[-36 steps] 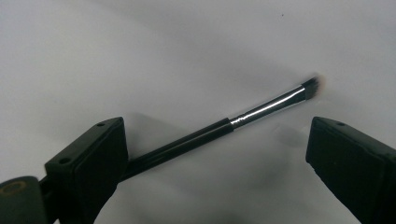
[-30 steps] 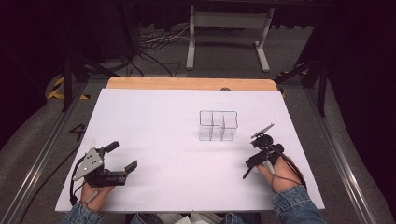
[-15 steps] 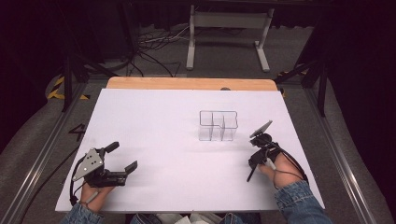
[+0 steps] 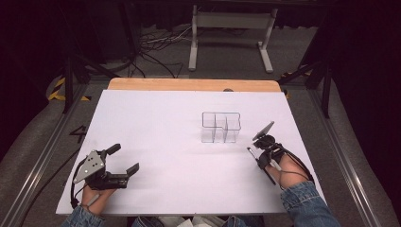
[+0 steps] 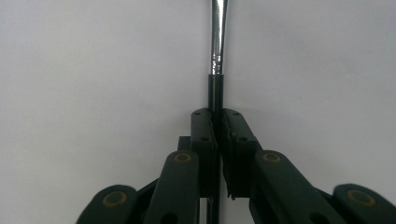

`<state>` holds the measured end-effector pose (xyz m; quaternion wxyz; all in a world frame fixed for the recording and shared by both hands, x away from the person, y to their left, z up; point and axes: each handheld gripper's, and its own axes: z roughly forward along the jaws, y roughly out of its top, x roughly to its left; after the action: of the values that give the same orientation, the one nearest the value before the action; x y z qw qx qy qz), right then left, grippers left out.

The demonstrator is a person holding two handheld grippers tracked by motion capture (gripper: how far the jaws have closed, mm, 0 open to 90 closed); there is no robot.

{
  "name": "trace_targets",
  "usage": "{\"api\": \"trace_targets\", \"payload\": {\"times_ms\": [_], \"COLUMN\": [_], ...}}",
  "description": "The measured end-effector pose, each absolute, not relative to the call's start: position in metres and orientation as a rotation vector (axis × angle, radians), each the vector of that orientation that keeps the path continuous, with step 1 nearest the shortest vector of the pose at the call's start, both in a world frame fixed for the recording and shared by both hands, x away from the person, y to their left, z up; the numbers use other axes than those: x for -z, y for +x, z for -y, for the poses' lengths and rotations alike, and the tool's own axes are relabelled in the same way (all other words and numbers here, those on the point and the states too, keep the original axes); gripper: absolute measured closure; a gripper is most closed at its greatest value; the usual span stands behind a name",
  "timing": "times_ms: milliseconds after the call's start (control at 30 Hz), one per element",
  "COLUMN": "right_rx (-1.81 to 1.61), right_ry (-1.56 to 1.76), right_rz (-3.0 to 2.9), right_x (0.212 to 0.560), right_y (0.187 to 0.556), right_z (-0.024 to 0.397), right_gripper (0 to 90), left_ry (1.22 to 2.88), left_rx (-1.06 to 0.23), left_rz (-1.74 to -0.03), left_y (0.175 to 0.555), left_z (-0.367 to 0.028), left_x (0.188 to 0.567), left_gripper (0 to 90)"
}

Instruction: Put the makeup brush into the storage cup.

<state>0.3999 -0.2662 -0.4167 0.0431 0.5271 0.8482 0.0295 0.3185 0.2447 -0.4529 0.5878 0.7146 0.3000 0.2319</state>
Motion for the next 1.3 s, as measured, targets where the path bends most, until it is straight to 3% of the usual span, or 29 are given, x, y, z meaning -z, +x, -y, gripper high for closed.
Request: {"api": "trace_targets", "payload": {"times_ms": [1300], "right_rx": [-0.875], "right_ry": [1.274], "right_rz": [-2.302], "right_x": [0.338], "right_y": [0.355], "right_z": [0.285], "right_gripper": [84.7], "left_ry": [1.671], "left_rx": [-0.534], "left_rz": [-0.706], "left_y": [0.32], "left_z": [-0.244], "left_x": [0.454], "left_gripper": [3.5]}}
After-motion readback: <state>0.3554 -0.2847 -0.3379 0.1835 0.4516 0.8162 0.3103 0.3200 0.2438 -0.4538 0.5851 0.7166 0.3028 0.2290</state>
